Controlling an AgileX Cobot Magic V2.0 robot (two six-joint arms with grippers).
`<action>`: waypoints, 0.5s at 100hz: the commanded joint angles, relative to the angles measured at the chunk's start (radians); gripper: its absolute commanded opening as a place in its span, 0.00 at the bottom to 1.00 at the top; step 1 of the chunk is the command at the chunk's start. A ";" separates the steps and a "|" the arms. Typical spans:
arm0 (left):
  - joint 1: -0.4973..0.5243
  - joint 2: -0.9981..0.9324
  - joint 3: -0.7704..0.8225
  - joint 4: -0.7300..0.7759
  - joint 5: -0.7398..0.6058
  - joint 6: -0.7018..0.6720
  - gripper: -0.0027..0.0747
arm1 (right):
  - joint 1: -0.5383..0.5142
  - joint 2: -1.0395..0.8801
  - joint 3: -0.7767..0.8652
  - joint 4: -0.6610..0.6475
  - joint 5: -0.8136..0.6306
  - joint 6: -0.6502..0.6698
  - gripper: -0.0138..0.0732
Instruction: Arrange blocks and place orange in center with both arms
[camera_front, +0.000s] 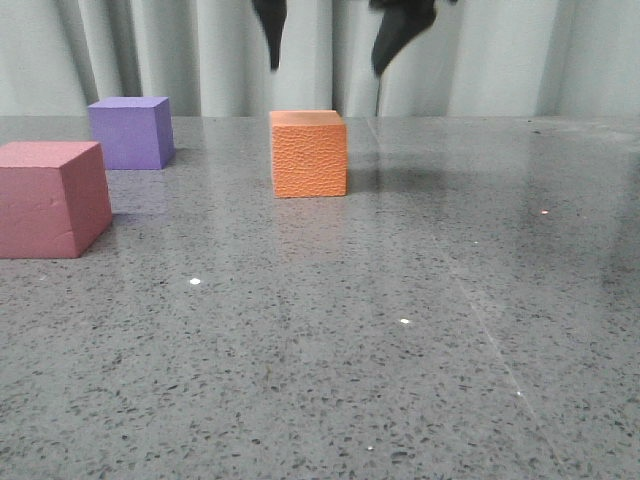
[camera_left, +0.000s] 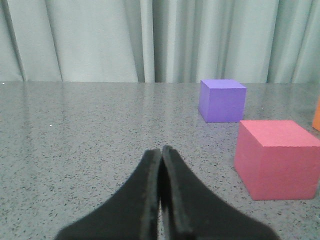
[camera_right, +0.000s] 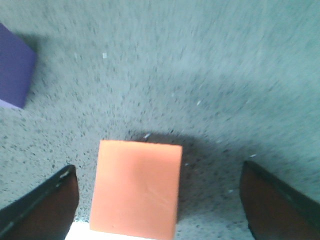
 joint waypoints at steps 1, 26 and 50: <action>0.002 -0.034 0.055 -0.009 -0.079 -0.002 0.01 | -0.012 -0.117 -0.030 -0.060 -0.032 -0.033 0.90; 0.002 -0.034 0.055 -0.009 -0.079 -0.002 0.01 | -0.060 -0.323 0.127 -0.098 -0.057 -0.108 0.90; 0.002 -0.034 0.055 -0.009 -0.079 -0.002 0.01 | -0.160 -0.606 0.465 -0.101 -0.147 -0.108 0.73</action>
